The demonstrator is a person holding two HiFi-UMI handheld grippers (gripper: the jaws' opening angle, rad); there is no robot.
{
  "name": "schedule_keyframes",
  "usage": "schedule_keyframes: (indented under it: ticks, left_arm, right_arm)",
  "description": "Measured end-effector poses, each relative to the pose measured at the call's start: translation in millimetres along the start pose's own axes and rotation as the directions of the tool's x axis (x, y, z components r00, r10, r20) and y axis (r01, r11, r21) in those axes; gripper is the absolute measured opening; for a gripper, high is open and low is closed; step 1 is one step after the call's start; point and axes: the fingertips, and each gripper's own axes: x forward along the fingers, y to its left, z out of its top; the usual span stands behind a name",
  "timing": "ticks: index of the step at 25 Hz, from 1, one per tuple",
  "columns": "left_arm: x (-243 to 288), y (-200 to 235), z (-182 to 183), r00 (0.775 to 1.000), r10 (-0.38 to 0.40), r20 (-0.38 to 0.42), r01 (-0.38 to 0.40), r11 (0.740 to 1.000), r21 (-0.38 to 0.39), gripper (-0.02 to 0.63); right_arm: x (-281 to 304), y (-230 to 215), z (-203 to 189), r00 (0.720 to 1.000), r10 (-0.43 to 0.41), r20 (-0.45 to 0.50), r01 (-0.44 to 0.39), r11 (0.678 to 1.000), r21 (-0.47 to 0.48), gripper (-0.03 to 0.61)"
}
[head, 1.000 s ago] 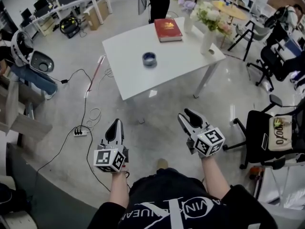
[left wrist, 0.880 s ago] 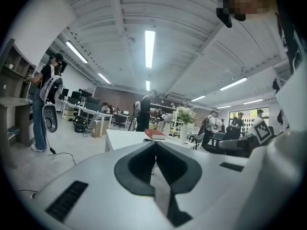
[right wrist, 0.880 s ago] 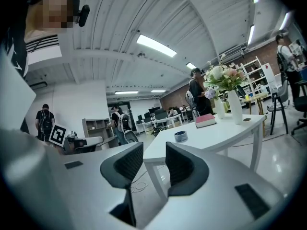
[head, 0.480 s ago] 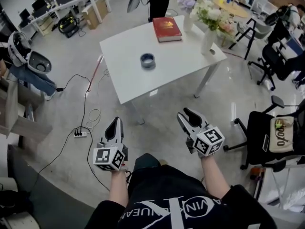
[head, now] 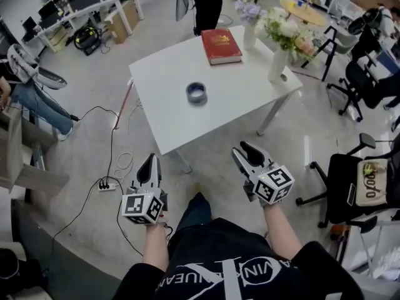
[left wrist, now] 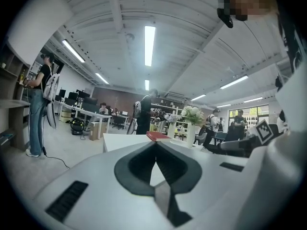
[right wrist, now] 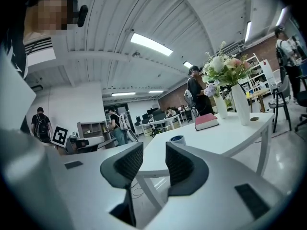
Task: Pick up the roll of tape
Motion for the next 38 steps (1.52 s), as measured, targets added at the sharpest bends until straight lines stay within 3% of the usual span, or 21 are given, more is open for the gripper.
schedule_keyframes:
  ticks: [6,21,32,38]
  left_arm:
    - [47,27,14,1.000,-0.020,-0.004,0.020,1.000,0.009,0.005]
    - [145,91,18,0.997,-0.059,-0.044,0.059,0.998,0.005,0.005]
    - [207,110,10,0.987,-0.141,-0.076,0.141,0.990,-0.011,0.005]
    - [219,106,-9,0.981,-0.155,-0.120,0.152,0.988,-0.037,0.005]
  right_arm:
    - [52,-13,21,1.000,0.006,0.015,-0.006,1.000,0.005,0.152]
    - [150,-54,20,0.998,-0.040,-0.041,0.042,0.998,0.050,0.152]
    - [193,-79,23,0.990,-0.116,-0.074,0.122,0.988,0.089,0.147]
    - [210,-89,18,0.987,-0.103,-0.126,0.115,0.989,0.090,0.146]
